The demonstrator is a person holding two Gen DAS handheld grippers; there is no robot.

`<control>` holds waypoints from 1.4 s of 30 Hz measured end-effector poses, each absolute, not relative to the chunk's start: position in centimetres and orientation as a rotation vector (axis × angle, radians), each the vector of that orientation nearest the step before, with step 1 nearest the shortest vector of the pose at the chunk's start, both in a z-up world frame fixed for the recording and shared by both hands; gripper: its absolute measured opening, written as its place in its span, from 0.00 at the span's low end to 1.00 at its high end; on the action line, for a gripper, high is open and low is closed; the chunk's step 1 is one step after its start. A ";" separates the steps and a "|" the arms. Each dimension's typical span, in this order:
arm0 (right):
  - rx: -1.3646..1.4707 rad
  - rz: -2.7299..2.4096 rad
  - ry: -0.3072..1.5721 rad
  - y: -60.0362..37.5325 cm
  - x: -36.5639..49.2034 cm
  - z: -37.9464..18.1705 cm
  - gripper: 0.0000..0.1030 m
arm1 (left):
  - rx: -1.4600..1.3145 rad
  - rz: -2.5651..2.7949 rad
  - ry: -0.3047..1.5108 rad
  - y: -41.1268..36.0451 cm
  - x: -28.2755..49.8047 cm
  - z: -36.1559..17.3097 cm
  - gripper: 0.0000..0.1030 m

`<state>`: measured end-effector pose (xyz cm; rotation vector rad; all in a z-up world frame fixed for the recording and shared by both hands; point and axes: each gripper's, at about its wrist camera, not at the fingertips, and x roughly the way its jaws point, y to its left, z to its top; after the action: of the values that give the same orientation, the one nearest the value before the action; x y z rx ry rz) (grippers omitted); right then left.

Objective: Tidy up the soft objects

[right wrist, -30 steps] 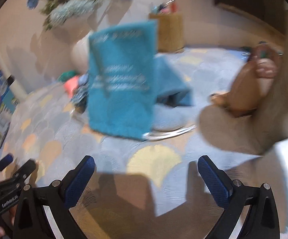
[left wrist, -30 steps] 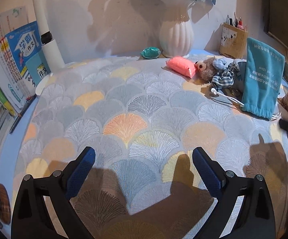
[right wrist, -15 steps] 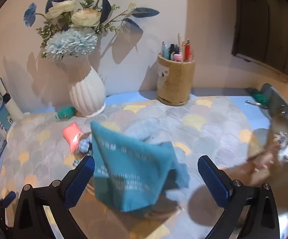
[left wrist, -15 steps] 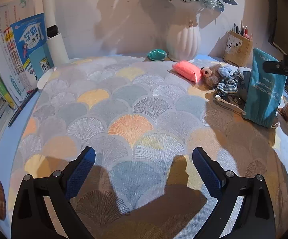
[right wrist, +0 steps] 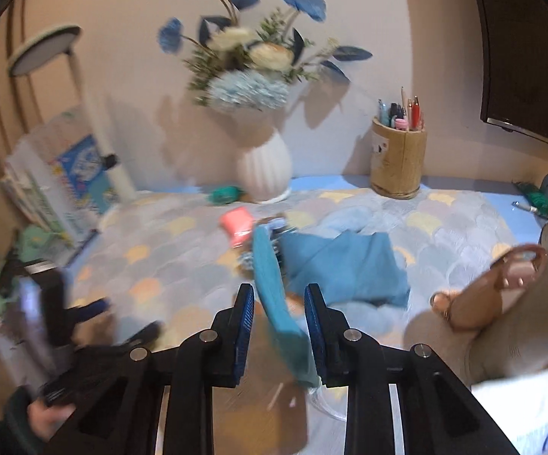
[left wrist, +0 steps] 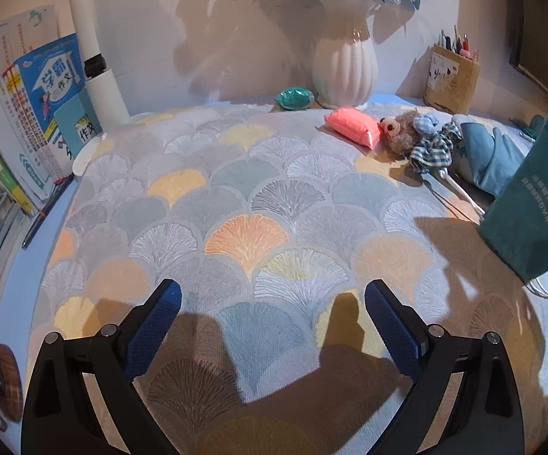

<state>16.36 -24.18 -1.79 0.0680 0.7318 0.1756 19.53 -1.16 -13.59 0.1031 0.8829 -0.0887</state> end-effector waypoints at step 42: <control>-0.054 0.292 1.049 -19.3 20.5 -13.1 1.00 | 0.097 -0.600 0.921 -6.5 37.4 -13.9 0.79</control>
<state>20.47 -19.29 -13.09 -0.0544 1.0489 0.2921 37.39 -6.55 -13.89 0.0965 0.9214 -0.5997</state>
